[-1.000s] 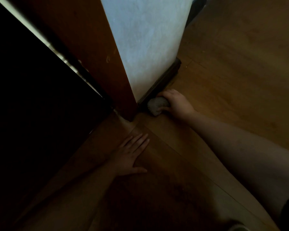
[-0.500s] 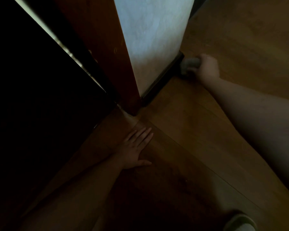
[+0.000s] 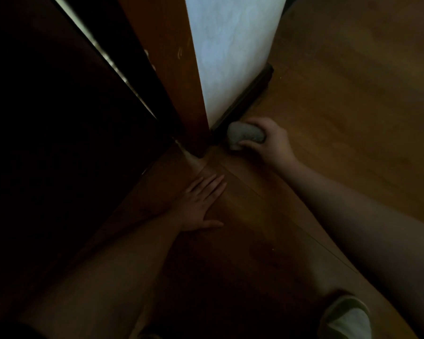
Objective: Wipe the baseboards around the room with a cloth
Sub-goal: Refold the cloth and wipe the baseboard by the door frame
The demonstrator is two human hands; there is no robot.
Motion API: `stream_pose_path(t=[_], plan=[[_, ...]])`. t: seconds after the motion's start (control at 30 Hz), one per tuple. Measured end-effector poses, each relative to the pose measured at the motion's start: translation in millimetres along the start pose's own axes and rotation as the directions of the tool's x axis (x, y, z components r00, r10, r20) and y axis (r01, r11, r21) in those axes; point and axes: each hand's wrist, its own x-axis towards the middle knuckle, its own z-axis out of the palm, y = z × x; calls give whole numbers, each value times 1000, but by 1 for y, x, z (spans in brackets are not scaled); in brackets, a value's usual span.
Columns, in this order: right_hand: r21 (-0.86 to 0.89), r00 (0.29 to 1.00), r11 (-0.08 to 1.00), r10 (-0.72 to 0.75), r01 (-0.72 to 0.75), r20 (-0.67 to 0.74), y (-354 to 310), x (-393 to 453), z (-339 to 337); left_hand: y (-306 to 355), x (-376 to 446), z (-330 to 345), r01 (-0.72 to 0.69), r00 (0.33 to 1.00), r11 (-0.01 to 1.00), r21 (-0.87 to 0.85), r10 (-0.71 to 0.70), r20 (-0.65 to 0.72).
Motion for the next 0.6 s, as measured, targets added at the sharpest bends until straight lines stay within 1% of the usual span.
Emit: stream_pose_path(t=[0.07, 0.13, 0.23, 0.4, 0.47, 0.6], plan=[[9, 998, 999, -48, 48, 32, -14, -2, 10, 1, 0, 0, 1, 1000, 1000, -15, -1, -5], [-17, 996, 997, -78, 79, 32, -21, 2, 12, 0, 1, -1, 12, 1000, 1000, -18, -12, -1], [-29, 996, 997, -76, 77, 39, -24, 9, 6, 0, 0, 0, 23, 1000, 1000, -21, -23, -10], [-101, 986, 992, -65, 81, 153, -18, 34, -14, -2, 1, 3, 7, 1000, 1000, -28, -8, -11], [-112, 985, 992, -33, 53, 169, -10, 46, -24, -3, 1, 4, 1, 1000, 1000, -29, -2, -16], [-195, 991, 978, 98, -78, 95, 10, 76, -54, -4, 2, 4, -8, 999, 1000, -29, 7, -36]])
